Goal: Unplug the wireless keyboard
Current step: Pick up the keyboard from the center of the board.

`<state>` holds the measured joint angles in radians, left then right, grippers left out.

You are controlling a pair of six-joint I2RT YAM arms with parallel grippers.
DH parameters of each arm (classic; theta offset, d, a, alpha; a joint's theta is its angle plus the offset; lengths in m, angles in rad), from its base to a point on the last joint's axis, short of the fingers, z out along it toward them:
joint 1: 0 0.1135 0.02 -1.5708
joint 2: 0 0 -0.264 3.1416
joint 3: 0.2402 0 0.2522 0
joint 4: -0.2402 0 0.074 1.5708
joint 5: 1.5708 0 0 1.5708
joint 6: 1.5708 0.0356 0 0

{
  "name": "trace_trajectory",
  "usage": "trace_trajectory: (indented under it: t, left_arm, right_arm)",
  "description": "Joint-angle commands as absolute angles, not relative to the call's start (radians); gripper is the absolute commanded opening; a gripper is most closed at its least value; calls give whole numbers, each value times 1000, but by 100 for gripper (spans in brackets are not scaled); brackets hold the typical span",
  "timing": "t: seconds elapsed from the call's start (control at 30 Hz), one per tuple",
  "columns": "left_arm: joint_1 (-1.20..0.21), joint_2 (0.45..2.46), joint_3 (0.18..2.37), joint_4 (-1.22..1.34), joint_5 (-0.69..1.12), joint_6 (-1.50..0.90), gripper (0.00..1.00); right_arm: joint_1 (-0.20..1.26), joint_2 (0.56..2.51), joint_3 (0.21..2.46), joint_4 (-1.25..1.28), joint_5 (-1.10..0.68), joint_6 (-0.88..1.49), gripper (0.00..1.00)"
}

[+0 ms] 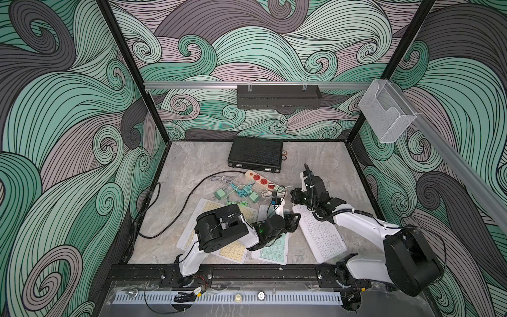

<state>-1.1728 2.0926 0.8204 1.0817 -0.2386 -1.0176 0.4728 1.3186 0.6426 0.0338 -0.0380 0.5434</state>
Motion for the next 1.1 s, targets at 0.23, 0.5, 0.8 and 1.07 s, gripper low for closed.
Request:
trace_trajectory:
  t: [0.23, 0.5, 0.8, 1.07]
  left_arm:
    - [-1183, 2141, 878, 1195, -230, -968, 30]
    - [-1183, 2141, 885, 1196, -216, -947, 8]
    - [-1184, 2118, 881, 1169, -178, -918, 6]
    - [-1183, 2113, 847, 1196, -195, -905, 5]
  right_arm:
    - [479, 1310, 652, 69, -43, 572, 0]
    - [479, 1309, 658, 58, -33, 571, 7]
    - [471, 1217, 706, -79, 80, 485, 37]
    - [472, 1104, 695, -158, 113, 437, 39]
